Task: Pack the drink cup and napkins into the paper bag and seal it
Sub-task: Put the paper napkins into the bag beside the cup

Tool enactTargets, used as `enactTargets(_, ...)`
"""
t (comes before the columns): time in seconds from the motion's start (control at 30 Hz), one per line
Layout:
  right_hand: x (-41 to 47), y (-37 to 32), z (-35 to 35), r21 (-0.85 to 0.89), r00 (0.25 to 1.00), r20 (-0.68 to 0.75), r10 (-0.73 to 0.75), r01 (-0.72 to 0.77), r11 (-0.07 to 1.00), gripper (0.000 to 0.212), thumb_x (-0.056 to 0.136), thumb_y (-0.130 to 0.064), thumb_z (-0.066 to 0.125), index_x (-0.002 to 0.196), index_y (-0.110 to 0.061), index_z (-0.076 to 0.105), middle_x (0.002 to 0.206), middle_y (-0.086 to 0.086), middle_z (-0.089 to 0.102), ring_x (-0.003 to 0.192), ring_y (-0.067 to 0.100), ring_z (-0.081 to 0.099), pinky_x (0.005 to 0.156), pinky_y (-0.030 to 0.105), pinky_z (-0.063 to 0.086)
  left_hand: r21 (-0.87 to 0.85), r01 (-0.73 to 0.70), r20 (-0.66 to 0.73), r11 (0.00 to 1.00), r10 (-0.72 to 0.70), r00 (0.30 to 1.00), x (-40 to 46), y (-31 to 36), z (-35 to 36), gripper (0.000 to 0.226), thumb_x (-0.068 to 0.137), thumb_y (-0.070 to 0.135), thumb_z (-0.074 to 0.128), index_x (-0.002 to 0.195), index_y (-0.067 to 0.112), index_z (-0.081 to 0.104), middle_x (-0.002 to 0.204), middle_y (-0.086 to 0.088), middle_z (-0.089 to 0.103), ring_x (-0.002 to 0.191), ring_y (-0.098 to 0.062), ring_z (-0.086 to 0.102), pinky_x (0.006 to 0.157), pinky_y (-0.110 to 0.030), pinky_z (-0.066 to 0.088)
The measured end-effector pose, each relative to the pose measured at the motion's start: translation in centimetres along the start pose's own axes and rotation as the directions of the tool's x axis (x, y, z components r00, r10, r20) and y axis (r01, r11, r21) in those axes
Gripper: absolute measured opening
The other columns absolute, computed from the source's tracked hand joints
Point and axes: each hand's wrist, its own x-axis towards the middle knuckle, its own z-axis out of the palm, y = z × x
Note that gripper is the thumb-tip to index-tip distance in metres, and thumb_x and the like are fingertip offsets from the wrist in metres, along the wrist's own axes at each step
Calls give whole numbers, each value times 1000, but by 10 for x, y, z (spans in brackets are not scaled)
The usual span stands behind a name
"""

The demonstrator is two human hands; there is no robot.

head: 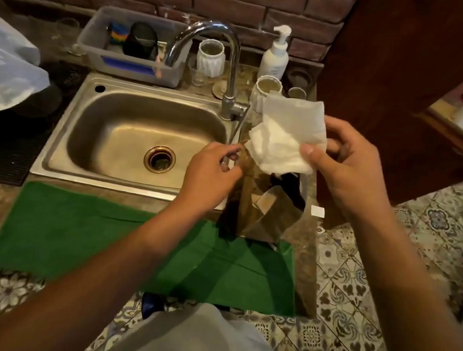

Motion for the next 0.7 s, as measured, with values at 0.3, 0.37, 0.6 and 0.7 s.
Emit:
enactTargets(0.3, -6, 19, 13, 303, 993, 73, 98, -115, 946, 45, 93, 6, 66, 132, -15, 56, 96, -2, 81, 92, 15, 78, 75, 24, 60, 54, 181, -23, 982, -180, 983, -8, 11, 41, 60, 80, 39, 77, 130, 10, 63, 123, -10, 69, 114, -37, 62, 96, -46, 54)
enactTargets(0.37, -4, 20, 18, 384, 976, 154, 152, -201, 901, 48, 92, 5, 67, 132, -19, 57, 100, 7, 80, 91, 20, 77, 74, 28, 61, -19, 323, -20, 946, -323, 946, -10, 10, 44, 77, 80, 15, 82, 145, 0, 45, 136, -11, 57, 126, -33, 56, 98, -28, 50)
enactTargets(0.6, -2, 25, 12, 500, 952, 183, 245, -305, 811, 46, 93, 1, 67, 134, -18, 58, 116, 14, 76, 108, 33, 73, 94, 50, 58, -86, 183, -89, 979, -190, 978, -8, 16, 52, 35, 82, 17, 83, 110, -1, 71, 104, -20, 76, 98, -38, 72, 81, -46, 61)
enactTargets(0.7, -2, 29, 8, 522, 944, 140, 297, -325, 789, 43, 93, 0, 66, 132, -18, 59, 111, 8, 78, 103, 28, 75, 85, 42, 61, -81, 124, -71, 989, -130, 989, -7, 20, 53, 23, 82, 28, 82, 99, 13, 78, 91, -7, 79, 84, -27, 74, 72, -47, 62)
